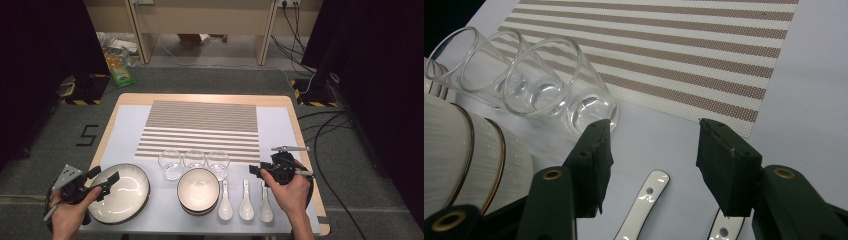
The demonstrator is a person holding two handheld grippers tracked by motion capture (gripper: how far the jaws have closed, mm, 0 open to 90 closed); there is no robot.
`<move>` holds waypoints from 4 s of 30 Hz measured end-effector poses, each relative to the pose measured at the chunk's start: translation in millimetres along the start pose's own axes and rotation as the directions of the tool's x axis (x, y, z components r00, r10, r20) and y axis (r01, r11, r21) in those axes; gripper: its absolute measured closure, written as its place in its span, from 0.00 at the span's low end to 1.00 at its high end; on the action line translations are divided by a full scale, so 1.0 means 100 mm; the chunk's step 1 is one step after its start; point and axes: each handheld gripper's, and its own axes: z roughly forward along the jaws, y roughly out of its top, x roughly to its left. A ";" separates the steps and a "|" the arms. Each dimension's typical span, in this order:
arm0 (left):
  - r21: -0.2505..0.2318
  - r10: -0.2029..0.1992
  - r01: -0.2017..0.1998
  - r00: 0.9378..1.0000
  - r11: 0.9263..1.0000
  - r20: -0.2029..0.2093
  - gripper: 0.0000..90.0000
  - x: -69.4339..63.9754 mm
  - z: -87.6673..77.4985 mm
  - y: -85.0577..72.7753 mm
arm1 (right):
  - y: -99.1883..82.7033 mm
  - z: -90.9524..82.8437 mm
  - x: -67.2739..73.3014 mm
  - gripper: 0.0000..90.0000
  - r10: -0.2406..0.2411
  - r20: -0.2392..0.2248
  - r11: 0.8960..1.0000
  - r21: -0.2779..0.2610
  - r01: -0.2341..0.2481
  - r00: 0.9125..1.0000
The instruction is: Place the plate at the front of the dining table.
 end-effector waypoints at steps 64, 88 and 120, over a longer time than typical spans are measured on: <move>0.063 -0.034 0.040 0.996 0.997 -0.083 0.24 0.20 -0.14 -0.19 | 0.25 0.48 1.81 0.94 -0.350 -0.213 0.937 -0.096 0.336 0.912; 0.061 -0.038 0.044 0.995 0.997 -0.090 0.24 0.26 -0.21 -0.15 | 0.19 0.76 2.46 0.94 -0.458 -0.260 0.887 -0.072 0.456 0.850; 0.116 -0.078 0.089 0.993 0.989 -0.089 0.31 0.36 -0.19 -0.24 | -0.24 1.34 2.90 1.00 -0.500 -0.295 0.826 0.120 0.551 0.814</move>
